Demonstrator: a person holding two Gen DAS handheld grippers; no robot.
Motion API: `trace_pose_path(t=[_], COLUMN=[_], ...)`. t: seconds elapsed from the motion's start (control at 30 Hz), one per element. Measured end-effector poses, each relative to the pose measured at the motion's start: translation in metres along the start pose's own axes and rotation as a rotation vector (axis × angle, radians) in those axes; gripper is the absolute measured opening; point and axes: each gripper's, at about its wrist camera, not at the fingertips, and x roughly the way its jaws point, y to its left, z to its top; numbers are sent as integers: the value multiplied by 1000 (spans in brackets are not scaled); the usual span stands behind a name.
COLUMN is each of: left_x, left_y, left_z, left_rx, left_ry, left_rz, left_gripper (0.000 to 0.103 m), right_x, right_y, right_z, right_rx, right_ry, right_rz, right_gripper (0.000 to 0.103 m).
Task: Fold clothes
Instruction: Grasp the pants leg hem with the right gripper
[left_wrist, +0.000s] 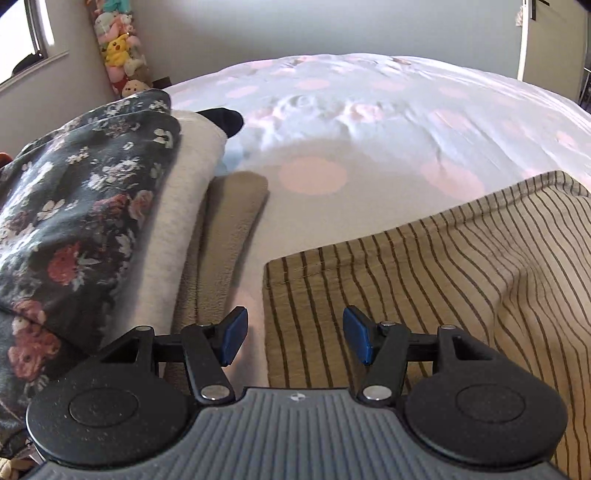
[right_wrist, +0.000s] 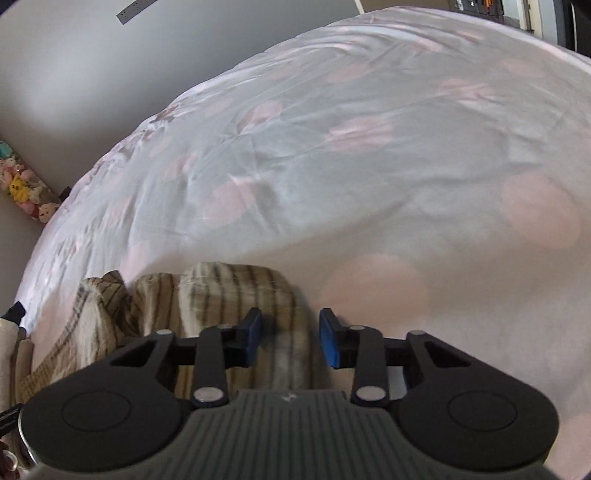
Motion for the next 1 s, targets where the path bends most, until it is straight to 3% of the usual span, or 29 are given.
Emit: trace_pose_path(t=[0.03,0.2,0.37,0.47,0.53,0.73,0.83,1.0], left_x=[1,0,-1,-1,-1,-1,-1,-1], left_y=[0,-1,1,4,7,9,8,8], left_z=[0,1,2,2,2,2,2,1], left_rx=[1,-4,-15,-30,-45,-50,-41,-41], left_ry=[2,2,4,7,7,12,16,27], left_rz=[-5,-21,-41,-50,-59,-70,-72,-84], left_gripper=[55,55,55,55,55,55,55,55], right_x=[-2,-15,-22,-28,-36,-66,-62,-39], right_y=[11,76,131,144,144,127,118,126], right_z=[-3,-29,-63,-80,-84,-78,-68,-61], right_rx=[-32,-264,-459,-516,-526,-524,-517,-505], right_ry=[-23,-85,-15,13,14,-51,-45,-35], right_rz=[4,75,188,212,212,124,57,44], right_gripper=[13,5,15,28,30,34,34,41])
